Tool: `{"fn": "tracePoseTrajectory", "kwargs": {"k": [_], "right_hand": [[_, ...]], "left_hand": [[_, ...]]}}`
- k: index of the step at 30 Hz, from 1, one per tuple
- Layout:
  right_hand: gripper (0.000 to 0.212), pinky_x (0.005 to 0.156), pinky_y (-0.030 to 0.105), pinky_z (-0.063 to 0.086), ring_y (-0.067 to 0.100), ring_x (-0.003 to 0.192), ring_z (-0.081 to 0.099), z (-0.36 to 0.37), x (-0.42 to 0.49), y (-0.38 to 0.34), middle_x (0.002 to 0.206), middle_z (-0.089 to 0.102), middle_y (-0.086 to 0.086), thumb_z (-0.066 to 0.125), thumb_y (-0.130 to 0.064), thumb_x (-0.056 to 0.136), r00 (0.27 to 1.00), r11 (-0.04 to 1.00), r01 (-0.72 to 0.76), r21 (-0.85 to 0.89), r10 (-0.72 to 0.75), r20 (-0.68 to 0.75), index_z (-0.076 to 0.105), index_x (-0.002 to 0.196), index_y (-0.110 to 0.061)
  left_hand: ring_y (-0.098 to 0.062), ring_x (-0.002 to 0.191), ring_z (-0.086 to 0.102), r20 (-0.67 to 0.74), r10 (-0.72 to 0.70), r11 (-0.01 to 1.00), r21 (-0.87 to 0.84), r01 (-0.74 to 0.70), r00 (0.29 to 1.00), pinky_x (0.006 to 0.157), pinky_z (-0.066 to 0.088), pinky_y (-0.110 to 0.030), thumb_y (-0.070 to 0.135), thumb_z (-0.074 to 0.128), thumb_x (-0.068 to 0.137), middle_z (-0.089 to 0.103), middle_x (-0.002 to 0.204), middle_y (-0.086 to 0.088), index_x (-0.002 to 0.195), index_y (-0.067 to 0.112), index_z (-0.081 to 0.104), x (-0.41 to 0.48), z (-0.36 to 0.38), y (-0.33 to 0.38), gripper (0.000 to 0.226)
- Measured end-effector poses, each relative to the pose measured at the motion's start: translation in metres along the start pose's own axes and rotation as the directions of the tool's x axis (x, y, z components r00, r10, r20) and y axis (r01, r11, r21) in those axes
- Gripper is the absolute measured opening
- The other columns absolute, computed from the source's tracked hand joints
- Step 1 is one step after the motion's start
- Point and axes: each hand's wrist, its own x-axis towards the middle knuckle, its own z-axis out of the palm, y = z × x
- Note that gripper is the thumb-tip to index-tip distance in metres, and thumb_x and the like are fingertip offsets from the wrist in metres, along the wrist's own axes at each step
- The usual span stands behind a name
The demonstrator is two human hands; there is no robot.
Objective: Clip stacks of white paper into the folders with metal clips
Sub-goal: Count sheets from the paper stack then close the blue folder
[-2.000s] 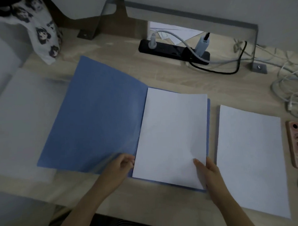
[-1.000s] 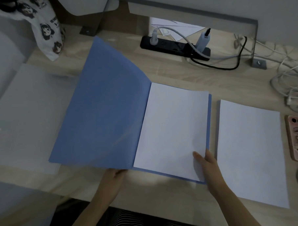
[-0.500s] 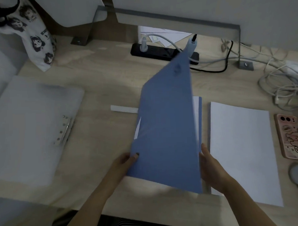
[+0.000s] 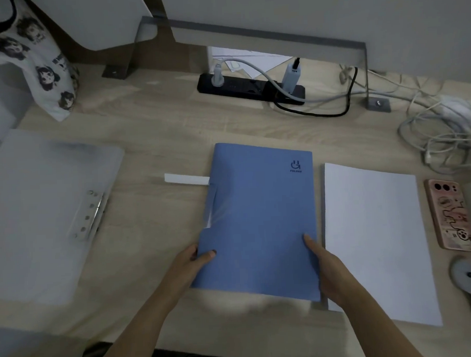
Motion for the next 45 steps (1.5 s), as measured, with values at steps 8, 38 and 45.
{"fn": "tracePoseTrajectory", "kwargs": {"k": [8,38,45], "right_hand": [[0.02,0.064,0.037,0.052,0.028,0.085,0.066,0.003,-0.003,-0.003,0.092,0.07,0.008,0.051,-0.03,0.091,0.997,0.999,-0.015,-0.029,0.012,-0.078,0.061,0.097,-0.014],[0.031,0.074,0.034,0.057,0.027,0.097,0.068,0.002,0.005,0.002,0.11,0.07,0.004,0.059,-0.013,0.086,0.988,0.975,0.151,-0.164,-0.152,0.004,0.06,0.115,-0.022],[0.034,0.083,0.039,0.056,0.027,0.098,0.067,0.0,0.006,0.001,0.112,0.069,0.004,0.058,-0.014,0.087,0.992,0.973,0.124,-0.192,-0.125,0.004,0.057,0.12,-0.021]], "left_hand": [[-0.007,0.098,0.062,-0.066,0.049,0.999,0.025,-0.048,0.997,0.083,0.047,-0.021,0.027,0.05,0.094,0.066,0.104,0.011,0.112,0.026,0.059,0.009,0.009,0.006,0.021],[-0.021,0.07,0.051,-0.281,0.067,0.994,0.102,-0.04,0.957,0.062,0.039,-0.029,0.02,0.037,0.099,0.055,0.079,-0.011,0.08,0.007,0.054,0.029,-0.013,0.017,0.029],[-0.015,0.077,0.06,-0.102,-0.106,0.99,-0.099,0.096,0.989,0.067,0.045,-0.024,0.026,0.042,0.097,0.065,0.08,-0.001,0.082,0.02,0.062,0.029,-0.015,0.03,0.025]]}}
